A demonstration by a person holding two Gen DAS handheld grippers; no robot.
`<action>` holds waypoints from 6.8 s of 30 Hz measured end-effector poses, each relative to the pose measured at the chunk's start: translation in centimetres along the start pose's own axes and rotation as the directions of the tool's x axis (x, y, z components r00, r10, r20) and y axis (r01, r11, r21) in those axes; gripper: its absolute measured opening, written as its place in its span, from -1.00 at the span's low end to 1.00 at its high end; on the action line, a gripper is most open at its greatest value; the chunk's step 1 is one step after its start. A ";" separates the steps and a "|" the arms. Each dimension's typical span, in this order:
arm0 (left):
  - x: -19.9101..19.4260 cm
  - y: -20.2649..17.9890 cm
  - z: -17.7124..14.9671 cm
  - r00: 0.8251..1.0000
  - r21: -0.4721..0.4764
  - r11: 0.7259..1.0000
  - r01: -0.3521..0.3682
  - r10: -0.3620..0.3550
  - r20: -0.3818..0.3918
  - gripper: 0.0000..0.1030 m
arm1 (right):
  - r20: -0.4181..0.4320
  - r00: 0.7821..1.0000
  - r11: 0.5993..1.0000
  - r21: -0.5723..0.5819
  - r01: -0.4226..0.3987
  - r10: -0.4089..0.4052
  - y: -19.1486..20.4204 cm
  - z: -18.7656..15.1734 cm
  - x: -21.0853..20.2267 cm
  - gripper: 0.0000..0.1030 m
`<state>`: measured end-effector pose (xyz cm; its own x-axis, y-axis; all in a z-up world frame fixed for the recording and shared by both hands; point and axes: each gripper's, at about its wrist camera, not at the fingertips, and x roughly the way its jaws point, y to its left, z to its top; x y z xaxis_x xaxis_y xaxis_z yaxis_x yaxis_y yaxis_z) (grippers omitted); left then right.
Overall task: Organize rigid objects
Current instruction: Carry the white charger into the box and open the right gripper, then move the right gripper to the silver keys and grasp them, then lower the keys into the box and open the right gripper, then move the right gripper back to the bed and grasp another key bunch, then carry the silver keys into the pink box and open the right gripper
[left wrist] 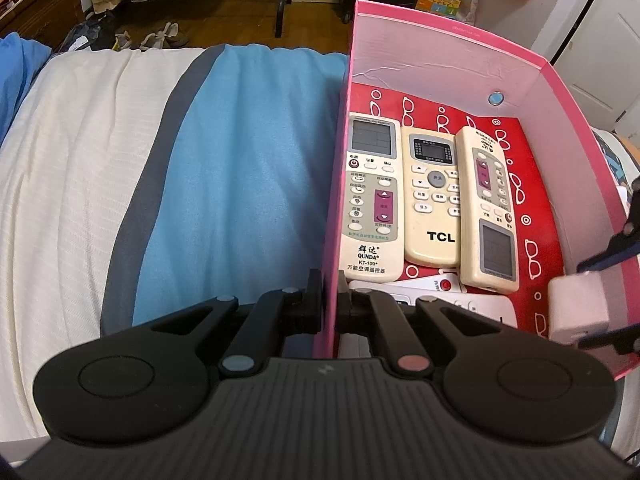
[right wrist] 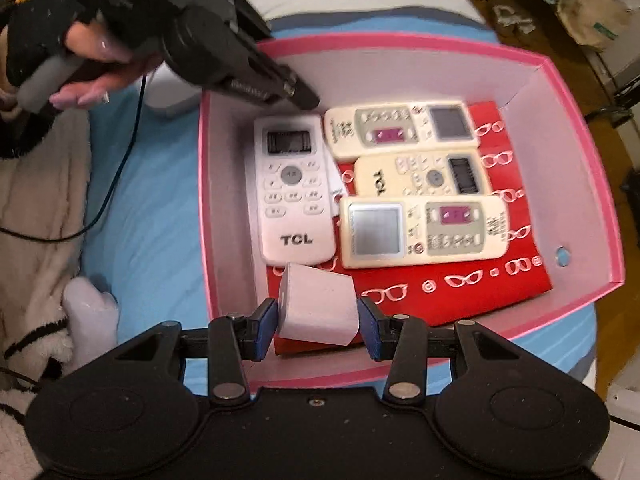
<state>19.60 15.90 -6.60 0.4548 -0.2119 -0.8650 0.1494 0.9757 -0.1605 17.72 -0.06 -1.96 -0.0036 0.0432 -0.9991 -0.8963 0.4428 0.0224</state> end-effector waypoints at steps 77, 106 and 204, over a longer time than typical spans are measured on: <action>0.2 -0.8 0.1 0.999 0.005 0.999 -0.040 0.040 -0.004 -0.94 | 0.526 0.636 0.656 0.754 -0.041 -0.565 -1.2 -14.9 -9.3 -0.89; 0.3 -0.7 0.0 1.000 0.004 1.000 -0.025 0.025 -0.005 -0.94 | 0.456 0.727 0.714 0.697 0.067 -0.513 -3.0 -9.2 -3.9 -0.61; 0.2 -0.3 -0.1 1.000 0.021 1.000 -0.005 0.005 -0.001 -0.93 | 0.361 0.763 0.751 0.615 0.238 -0.537 -7.6 -4.1 -1.8 -0.17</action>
<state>19.56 15.58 -6.78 0.4550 -0.2065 -0.8662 0.1656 0.9754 -0.1456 22.77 -7.17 -0.53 0.6385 0.1183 -0.7605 -0.4015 0.8942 -0.1980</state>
